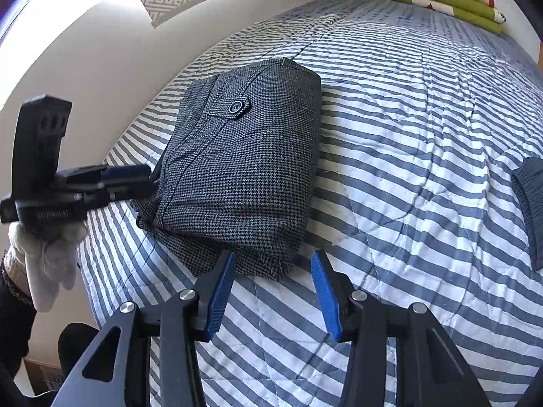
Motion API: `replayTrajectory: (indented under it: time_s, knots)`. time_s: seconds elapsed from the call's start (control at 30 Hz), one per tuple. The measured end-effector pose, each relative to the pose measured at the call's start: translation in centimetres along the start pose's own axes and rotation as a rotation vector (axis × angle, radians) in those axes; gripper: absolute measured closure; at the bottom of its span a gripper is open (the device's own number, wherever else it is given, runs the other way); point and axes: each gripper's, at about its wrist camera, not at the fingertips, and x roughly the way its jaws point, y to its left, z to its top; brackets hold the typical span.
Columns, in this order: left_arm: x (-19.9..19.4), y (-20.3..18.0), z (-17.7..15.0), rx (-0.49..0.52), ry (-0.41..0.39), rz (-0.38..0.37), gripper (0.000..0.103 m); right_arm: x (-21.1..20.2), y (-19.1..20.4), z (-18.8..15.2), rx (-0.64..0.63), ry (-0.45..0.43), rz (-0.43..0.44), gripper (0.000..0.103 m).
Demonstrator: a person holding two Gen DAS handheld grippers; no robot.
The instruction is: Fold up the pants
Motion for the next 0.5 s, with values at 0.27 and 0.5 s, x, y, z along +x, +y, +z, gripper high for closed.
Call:
replayTrajectory:
  time_s: [0.27, 0.5]
  knots:
    - [4.9, 4.0, 3.6, -0.126, 0.093, 0.09, 0.043, 3.1, 0.8, -0.3, -0.058, 0.053, -0.099, 0.1]
    - [3.8, 4.7, 2.4, -0.14, 0.065, 0.095, 0.04, 2.3, 0.3, -2.3, -0.1, 0.036, -0.065, 0.103]
